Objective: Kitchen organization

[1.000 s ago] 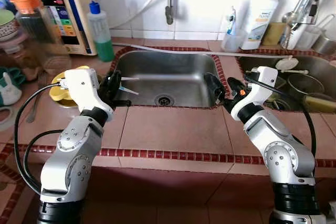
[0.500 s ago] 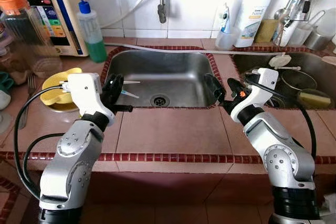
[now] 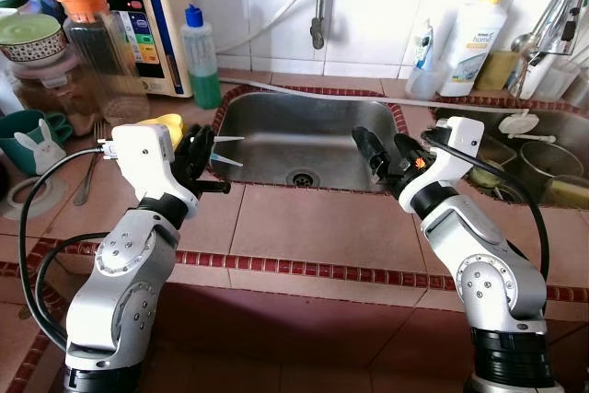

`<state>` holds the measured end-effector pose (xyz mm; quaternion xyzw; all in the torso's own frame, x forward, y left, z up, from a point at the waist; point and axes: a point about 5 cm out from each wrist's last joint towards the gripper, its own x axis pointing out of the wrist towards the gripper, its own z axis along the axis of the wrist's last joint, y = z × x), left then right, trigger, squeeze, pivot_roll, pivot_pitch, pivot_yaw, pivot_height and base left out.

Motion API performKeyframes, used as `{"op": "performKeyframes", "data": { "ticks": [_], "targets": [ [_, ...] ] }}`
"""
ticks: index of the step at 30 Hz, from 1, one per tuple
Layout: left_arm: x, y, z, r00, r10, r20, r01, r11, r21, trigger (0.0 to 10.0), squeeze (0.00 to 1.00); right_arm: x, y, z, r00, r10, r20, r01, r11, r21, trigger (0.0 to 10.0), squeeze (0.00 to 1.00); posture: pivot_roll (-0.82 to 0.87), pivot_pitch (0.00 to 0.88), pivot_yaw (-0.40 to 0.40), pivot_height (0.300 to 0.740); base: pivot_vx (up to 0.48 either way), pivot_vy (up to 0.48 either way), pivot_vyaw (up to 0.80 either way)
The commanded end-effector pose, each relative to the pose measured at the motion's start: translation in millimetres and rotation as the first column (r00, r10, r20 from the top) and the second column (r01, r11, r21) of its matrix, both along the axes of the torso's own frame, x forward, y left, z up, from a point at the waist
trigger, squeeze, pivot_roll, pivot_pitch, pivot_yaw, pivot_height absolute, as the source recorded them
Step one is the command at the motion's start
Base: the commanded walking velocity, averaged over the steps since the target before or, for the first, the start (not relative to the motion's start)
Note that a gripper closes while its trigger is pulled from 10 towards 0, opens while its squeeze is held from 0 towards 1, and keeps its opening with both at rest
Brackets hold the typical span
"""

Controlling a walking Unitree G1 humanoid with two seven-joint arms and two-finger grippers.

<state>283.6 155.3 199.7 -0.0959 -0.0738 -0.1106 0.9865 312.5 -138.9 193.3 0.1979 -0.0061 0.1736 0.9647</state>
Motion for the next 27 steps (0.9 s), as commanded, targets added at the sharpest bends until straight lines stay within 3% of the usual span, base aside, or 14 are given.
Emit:
{"op": "performKeyframes", "data": {
  "ticks": [1, 23, 27],
  "targets": [
    [-1.7, -1.9, 5.4, 1.0, -0.016, 0.021, 0.016, 1.0, 0.002, 10.0, 0.0, -1.6, -1.6, 3.2, 1.0, -0.011, 0.01, 0.011, 1.0, -0.007, 10.0, 0.0, 0.04, 0.0, 0.003, 0.74, 0.307, 0.0, 0.0],
    [-3.1, -7.1, 4.6, 0.999, -0.039, 0.018, 0.039, 0.999, -0.002, 10.0, 0.0, -1.6, -2.2, 2.7, 1.0, -0.015, 0.009, 0.015, 1.0, -0.008, 10.0, 0.0, 0.04, 0.0, 0.003, 0.74, 0.319, 0.0, 0.0],
    [-3.8, -8.2, 4.1, 0.999, -0.044, 0.015, 0.044, 0.999, -0.003, 10.0, 0.0, -1.6, -2.0, 2.6, 1.0, -0.014, 0.008, 0.014, 1.0, -0.009, 10.0, 0.0, 0.04, 0.0, 0.003, 0.74, 0.068, 0.0, 0.0]
  ]
}}
